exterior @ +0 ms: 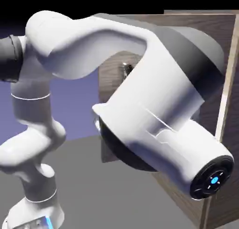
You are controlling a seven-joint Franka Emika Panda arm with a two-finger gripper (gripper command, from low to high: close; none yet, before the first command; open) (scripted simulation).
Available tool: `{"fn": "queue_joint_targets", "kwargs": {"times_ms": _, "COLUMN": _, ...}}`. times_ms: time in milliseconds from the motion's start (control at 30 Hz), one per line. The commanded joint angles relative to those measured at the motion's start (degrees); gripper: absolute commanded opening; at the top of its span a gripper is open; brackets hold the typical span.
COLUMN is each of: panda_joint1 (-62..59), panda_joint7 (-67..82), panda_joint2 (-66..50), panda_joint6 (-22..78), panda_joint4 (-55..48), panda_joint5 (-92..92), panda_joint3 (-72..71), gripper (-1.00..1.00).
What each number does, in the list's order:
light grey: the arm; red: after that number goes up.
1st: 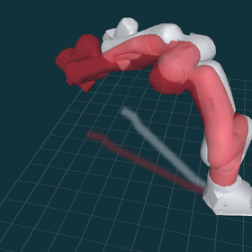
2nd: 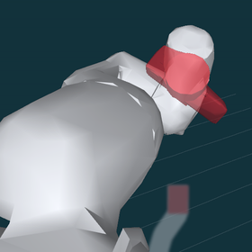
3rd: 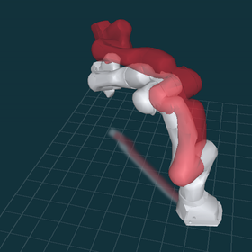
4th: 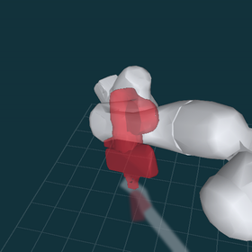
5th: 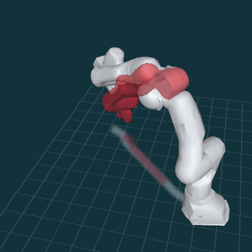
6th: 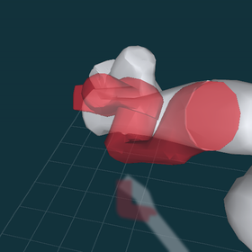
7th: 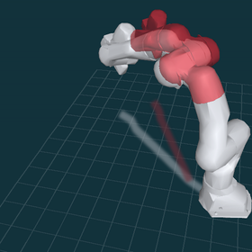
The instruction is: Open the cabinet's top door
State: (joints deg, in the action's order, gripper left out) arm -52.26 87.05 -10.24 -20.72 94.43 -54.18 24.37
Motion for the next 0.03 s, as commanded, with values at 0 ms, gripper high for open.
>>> {"fn": "queue_joint_targets", "kwargs": {"times_ms": 0, "panda_joint1": -0.27, "panda_joint7": 0.03, "panda_joint2": 0.03, "panda_joint6": 0.03, "panda_joint4": 0.0, "panda_joint5": 0.06, "panda_joint3": -0.03, "gripper": 1.0}}
